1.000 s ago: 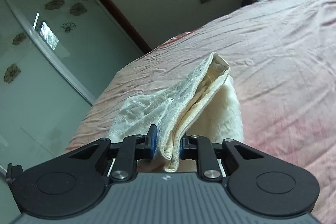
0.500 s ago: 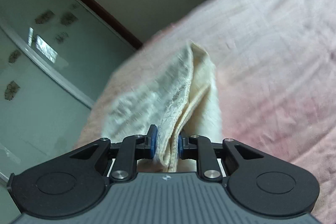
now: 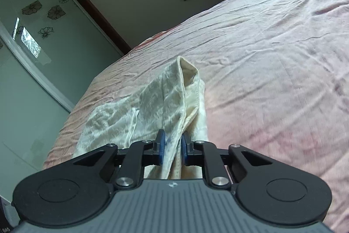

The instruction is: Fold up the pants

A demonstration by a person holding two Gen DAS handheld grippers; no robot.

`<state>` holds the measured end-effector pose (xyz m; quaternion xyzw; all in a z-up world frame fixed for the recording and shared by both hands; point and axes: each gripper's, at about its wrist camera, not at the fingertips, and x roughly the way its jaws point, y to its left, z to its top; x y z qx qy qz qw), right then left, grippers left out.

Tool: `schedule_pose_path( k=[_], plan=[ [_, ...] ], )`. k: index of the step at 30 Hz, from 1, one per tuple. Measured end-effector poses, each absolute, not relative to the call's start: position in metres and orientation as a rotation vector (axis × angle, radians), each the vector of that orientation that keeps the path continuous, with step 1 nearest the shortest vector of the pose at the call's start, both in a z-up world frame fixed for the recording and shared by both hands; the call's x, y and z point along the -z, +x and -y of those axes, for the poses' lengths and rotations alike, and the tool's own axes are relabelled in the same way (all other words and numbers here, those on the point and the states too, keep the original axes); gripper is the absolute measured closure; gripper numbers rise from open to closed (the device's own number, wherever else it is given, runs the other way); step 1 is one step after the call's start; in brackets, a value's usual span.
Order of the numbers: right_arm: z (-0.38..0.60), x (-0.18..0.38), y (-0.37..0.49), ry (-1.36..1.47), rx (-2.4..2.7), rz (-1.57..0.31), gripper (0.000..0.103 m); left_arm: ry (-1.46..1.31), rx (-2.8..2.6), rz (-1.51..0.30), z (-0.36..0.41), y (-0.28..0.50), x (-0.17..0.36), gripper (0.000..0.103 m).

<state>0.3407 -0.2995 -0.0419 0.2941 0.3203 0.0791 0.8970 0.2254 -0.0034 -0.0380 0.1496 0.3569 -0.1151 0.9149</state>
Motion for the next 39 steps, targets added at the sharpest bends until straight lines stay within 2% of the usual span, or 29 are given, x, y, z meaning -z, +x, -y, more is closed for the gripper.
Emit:
schedule_pose_path(
  k=[6,9,13,16,19,24,28,30,35,39],
  plan=[
    [0.293,0.034,0.346,0.543,-0.172,-0.639,0.091,0.319,0.241,-0.726,0.004,0.225,0.039,0.047],
    [0.294,0.043,0.349,0.526,-0.133,-0.659,0.090,0.331,0.244,-0.722,0.005,0.224,0.039,0.047],
    [0.293,0.039,0.344,0.502,-0.092,-0.697,0.083,0.332,0.246,-0.728,0.001,0.228,0.038,0.043],
    [0.282,0.014,0.319,0.373,0.083,-0.623,0.082,0.328,0.243,-0.730,0.000,0.229,0.039,0.040],
    [0.251,-0.002,0.295,0.249,-0.030,-0.558,0.082,0.330,0.240,-0.726,-0.001,0.228,0.039,0.038],
    [0.216,0.021,0.301,0.148,-0.154,-0.676,0.083,0.340,0.236,-0.726,-0.001,0.227,0.038,0.035],
    [0.233,0.016,0.301,0.254,-0.093,-0.669,0.082,0.358,0.240,-0.722,-0.002,0.226,0.038,0.032],
    [0.225,0.008,0.293,0.209,-0.127,-0.645,0.082,0.358,0.237,-0.721,-0.003,0.227,0.039,0.029],
    [0.230,0.026,0.303,0.204,-0.057,-0.729,0.082,0.364,0.229,-0.721,-0.003,0.226,0.038,0.029],
    [0.224,0.011,0.289,0.206,-0.076,-0.661,0.081,0.362,0.221,-0.727,-0.005,0.228,0.039,0.023]
  ],
)
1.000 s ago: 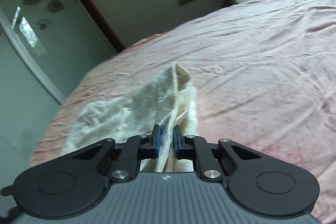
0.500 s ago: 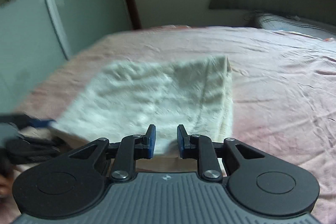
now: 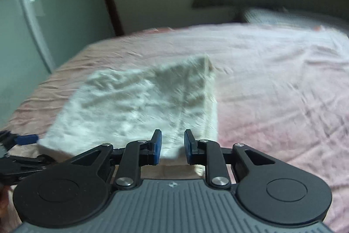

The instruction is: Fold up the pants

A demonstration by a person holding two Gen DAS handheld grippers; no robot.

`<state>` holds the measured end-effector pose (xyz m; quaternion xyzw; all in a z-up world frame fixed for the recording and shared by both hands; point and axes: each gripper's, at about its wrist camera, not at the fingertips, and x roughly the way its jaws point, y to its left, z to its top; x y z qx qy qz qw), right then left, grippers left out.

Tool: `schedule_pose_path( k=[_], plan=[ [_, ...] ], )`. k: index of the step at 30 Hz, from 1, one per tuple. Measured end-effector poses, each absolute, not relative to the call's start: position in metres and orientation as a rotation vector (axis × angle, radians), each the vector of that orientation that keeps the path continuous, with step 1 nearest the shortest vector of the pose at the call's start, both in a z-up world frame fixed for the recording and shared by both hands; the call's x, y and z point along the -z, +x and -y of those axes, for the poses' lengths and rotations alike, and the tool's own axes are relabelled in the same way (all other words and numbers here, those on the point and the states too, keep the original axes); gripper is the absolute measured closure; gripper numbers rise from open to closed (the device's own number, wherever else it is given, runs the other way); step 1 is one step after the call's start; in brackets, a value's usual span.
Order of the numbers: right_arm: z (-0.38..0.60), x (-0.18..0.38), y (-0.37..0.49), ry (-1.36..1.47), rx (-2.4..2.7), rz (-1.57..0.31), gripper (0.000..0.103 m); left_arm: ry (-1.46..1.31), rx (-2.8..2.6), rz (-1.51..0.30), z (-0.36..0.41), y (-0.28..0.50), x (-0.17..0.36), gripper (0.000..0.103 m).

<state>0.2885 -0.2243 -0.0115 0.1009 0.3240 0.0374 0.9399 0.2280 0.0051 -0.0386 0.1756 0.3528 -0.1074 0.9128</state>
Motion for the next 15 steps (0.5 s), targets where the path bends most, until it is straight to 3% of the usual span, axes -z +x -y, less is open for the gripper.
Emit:
schedule_pose_path(
  k=[4,9,10,11,13,15],
  plan=[
    [0.227,0.023,0.298,0.191,-0.009,-0.723,0.082,0.352,0.205,-0.742,-0.009,0.230,0.037,0.021],
    [0.225,-0.009,0.255,0.283,-0.080,-0.667,0.078,0.383,0.168,-0.751,-0.019,0.213,0.031,0.023],
    [0.220,-0.013,0.244,0.278,-0.105,-0.665,0.066,0.387,0.156,-0.741,-0.022,0.208,0.029,0.023],
    [0.215,-0.015,0.233,0.274,-0.124,-0.667,0.046,0.385,0.147,-0.737,-0.026,0.203,0.027,0.023],
    [0.205,-0.015,0.209,0.257,-0.139,-0.663,0.025,0.358,0.139,-0.756,-0.034,0.193,0.023,0.023],
    [0.191,-0.014,0.189,0.199,-0.152,-0.679,0.025,0.324,0.148,-0.770,-0.042,0.181,0.016,0.022]
  ],
)
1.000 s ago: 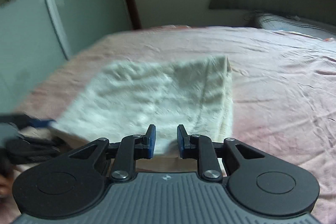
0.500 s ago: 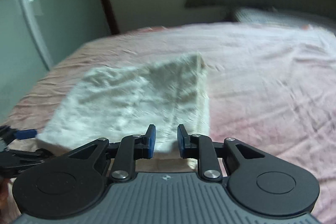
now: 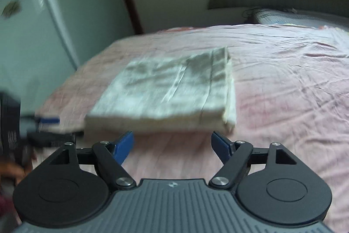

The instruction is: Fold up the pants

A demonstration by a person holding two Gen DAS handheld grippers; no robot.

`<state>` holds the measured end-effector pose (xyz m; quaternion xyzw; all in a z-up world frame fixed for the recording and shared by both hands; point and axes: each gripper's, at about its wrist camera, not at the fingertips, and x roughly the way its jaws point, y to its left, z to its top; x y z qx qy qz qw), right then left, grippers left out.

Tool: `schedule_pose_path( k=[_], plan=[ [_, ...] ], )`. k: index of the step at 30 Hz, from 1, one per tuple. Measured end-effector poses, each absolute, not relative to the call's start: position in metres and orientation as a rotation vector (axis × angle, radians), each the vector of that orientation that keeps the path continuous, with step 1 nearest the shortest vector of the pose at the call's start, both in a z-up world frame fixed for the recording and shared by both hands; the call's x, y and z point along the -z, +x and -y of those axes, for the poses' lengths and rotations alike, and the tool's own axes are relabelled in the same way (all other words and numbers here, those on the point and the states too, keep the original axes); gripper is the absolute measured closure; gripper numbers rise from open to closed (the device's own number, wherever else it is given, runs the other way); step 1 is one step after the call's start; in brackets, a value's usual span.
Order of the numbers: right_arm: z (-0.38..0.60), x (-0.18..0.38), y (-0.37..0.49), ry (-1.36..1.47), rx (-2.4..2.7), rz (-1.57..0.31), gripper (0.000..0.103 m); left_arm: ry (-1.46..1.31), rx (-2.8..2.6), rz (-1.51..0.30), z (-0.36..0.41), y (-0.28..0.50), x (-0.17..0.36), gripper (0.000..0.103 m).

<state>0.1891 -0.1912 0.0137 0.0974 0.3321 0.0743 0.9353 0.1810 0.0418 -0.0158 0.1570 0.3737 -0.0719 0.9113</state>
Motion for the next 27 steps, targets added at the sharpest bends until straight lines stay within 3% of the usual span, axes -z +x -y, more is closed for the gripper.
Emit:
schedule_pose_path(
  k=[5,9,11,14,22,27],
  plan=[
    [0.154,-0.011,0.158,0.077,-0.151,-0.743,0.018,0.226,0.192,-0.812,-0.047,0.148,0.000,0.018],
    [0.149,-0.036,0.142,0.277,-0.225,-0.705,0.017,0.120,0.216,-0.883,-0.045,0.132,-0.003,0.016],
    [0.156,-0.054,0.136,0.430,-0.245,-0.658,0.000,0.090,0.219,-0.903,-0.043,0.128,-0.004,0.016],
    [0.170,-0.065,0.133,0.617,-0.277,-0.576,0.000,0.100,0.201,-0.892,-0.039,0.124,-0.004,0.015],
    [0.153,0.008,0.163,0.372,-0.038,-0.774,0.000,0.108,0.166,-0.902,-0.032,0.125,0.006,0.015],
    [0.155,0.022,0.164,0.360,-0.050,-0.775,0.000,0.140,0.149,-0.885,-0.025,0.127,0.012,0.015]
  ],
)
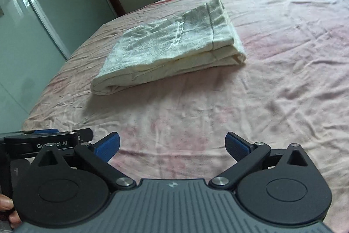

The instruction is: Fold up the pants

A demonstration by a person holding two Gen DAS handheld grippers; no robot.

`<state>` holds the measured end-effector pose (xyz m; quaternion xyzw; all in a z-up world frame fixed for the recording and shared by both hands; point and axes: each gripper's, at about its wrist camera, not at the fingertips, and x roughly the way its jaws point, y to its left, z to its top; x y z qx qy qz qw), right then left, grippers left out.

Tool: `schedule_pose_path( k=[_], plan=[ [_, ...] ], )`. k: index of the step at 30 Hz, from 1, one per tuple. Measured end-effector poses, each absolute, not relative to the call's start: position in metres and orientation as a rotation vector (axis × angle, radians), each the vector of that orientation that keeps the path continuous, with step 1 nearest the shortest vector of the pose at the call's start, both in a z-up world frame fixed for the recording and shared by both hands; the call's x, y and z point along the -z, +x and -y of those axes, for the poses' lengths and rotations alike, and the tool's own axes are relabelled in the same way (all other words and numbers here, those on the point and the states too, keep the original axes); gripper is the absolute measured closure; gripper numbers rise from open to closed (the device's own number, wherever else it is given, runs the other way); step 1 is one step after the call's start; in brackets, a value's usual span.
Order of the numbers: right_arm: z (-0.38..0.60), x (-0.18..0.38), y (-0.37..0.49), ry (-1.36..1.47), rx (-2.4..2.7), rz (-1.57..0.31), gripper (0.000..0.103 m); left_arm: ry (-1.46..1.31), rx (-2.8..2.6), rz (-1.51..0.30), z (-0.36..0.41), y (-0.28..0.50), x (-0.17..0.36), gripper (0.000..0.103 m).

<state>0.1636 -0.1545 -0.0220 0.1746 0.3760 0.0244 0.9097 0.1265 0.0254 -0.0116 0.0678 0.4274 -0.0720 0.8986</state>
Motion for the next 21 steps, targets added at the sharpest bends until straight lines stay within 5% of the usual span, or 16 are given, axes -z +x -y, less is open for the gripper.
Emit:
schedule_pose_path(
  k=[21],
  plan=[
    [0.143,0.030,0.168,0.199,0.005,-0.749,0.000,0.158,0.134,-0.857,-0.021,0.132,0.028,0.014]
  ],
)
